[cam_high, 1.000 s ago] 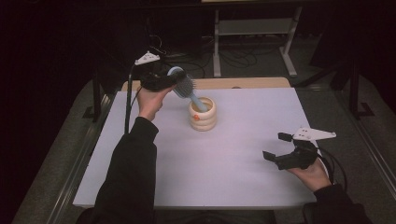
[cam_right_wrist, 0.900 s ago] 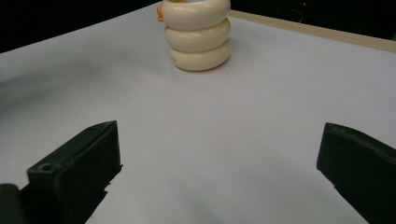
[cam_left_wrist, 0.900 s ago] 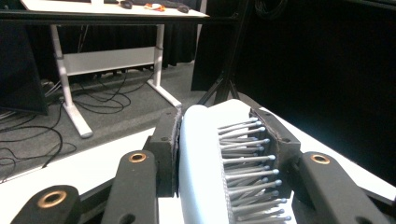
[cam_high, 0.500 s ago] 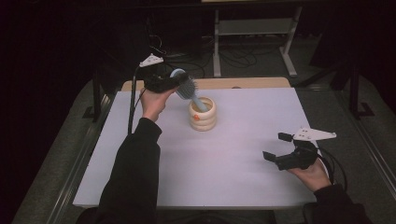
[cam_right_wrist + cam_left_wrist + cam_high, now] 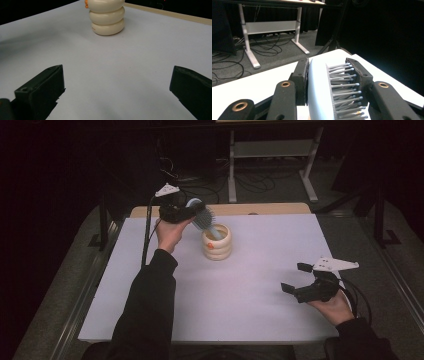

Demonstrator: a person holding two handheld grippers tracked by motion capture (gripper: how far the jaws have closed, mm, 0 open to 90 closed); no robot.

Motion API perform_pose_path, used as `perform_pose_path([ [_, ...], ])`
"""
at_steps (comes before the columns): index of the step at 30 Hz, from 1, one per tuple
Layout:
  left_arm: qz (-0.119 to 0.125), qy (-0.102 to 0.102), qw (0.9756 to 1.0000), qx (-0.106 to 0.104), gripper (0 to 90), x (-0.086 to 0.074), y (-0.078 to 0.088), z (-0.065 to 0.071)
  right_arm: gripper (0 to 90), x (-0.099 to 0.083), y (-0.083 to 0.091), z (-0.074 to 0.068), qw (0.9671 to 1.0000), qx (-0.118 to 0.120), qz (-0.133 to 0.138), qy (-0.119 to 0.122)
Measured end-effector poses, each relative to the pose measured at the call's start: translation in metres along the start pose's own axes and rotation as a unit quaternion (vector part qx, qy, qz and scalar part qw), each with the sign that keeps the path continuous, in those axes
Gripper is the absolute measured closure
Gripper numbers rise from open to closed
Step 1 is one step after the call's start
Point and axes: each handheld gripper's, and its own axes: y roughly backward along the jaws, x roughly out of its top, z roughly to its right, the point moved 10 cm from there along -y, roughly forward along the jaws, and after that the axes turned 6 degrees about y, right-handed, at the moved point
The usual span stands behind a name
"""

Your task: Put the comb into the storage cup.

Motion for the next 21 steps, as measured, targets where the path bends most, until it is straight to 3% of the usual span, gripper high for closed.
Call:
perform_pose_path([
  [21,-0.005,0.018,0.9998,-0.001,55.4,-0.0096,-0.0071,-0.0046,0.0,-0.0022,-0.0013,-0.0003,1.0000,0.003,-0.005,-0.001],
])
